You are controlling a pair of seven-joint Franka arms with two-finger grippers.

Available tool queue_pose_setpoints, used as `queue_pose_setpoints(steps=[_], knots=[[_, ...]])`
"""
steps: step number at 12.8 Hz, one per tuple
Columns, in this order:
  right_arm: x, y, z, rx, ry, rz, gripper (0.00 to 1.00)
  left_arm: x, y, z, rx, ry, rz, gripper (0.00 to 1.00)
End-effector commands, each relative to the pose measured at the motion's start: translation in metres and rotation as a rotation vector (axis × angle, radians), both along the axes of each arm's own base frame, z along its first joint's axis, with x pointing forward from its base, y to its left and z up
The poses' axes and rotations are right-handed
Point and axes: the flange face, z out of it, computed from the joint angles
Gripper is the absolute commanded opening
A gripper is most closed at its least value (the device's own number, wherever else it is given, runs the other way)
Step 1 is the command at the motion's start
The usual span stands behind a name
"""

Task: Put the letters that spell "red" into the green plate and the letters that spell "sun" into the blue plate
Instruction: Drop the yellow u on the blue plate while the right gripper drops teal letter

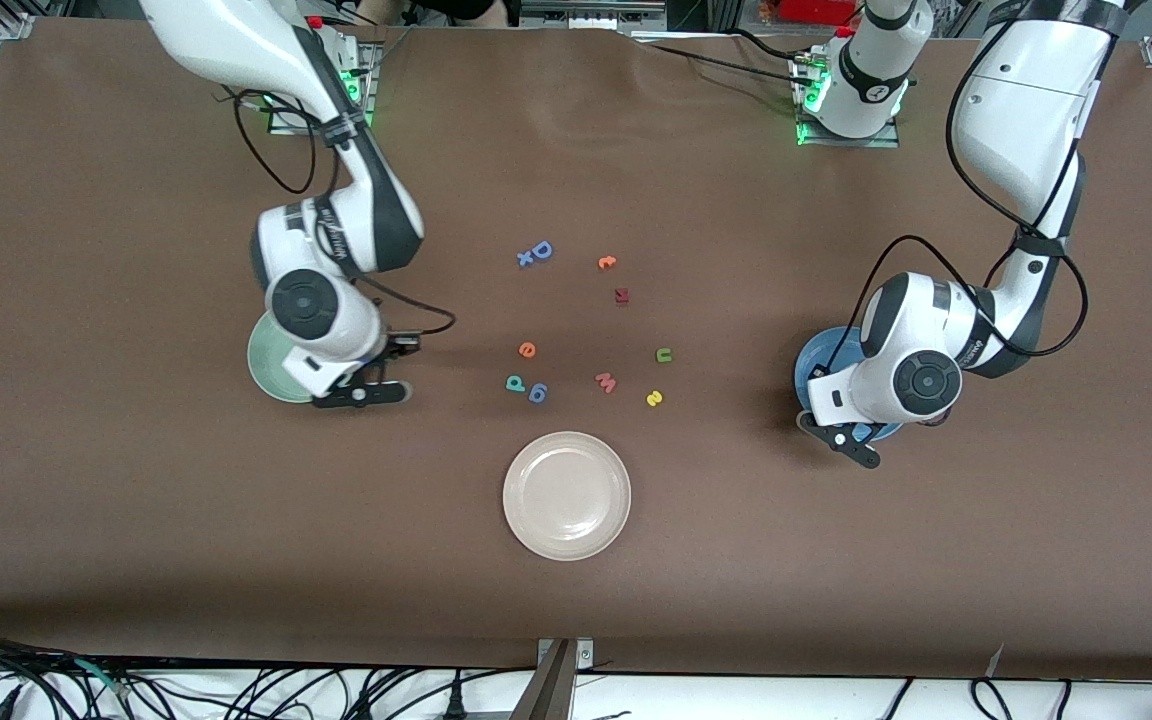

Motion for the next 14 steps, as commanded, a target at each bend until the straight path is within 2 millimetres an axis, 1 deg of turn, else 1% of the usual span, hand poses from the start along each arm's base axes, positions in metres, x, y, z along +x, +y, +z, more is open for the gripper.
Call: queue_pose_setpoints(steps=[1,2,3,4,5,6,7,8,10,11,12,13,14], knots=[[0.007,-0.047,0.011,-0.005,0.030,0.019,0.00,0.001,0.001,0.008,0.011,-0.014,-0.033,0.99],[0.010,-0.067,0.007,-0.014,0.043,0.031,0.00,0.002,0.000,0.015,0.009,-0.021,-0.034,0.99],[0.012,-0.090,-0.001,-0.027,0.060,0.044,0.00,0.004,-0.006,0.025,0.005,-0.036,-0.038,0.97],[0.012,-0.111,-0.011,-0.028,0.081,0.047,0.00,0.002,-0.025,0.039,-0.010,-0.045,-0.050,0.92],[0.011,-0.130,-0.023,-0.030,0.103,0.037,0.00,-0.003,-0.049,0.044,-0.032,-0.047,-0.070,0.90],[0.008,-0.142,-0.035,-0.029,0.118,0.049,0.00,-0.005,-0.061,0.047,-0.035,-0.052,-0.037,0.90],[0.007,-0.150,-0.045,-0.030,0.130,0.057,0.00,-0.009,-0.076,0.049,-0.037,-0.055,-0.006,0.90],[0.006,-0.153,-0.053,-0.034,0.141,0.053,0.00,-0.014,-0.096,0.051,-0.043,-0.060,0.026,0.90],[0.001,-0.149,-0.072,-0.015,0.166,0.033,0.00,-0.029,-0.142,0.052,-0.042,-0.069,0.127,0.90],[0.001,-0.149,-0.075,0.000,0.169,0.028,0.01,-0.032,-0.165,0.050,-0.044,-0.088,0.170,0.90],[0.001,-0.148,-0.075,0.002,0.169,0.032,0.12,-0.037,-0.190,0.046,-0.054,-0.106,0.192,0.89],[0.001,-0.148,-0.075,0.002,0.171,0.032,0.32,-0.042,-0.207,0.037,-0.064,-0.123,0.231,0.89],[0.001,-0.148,-0.074,0.003,0.169,0.032,0.57,-0.047,-0.224,0.027,-0.089,-0.151,0.249,0.89]])
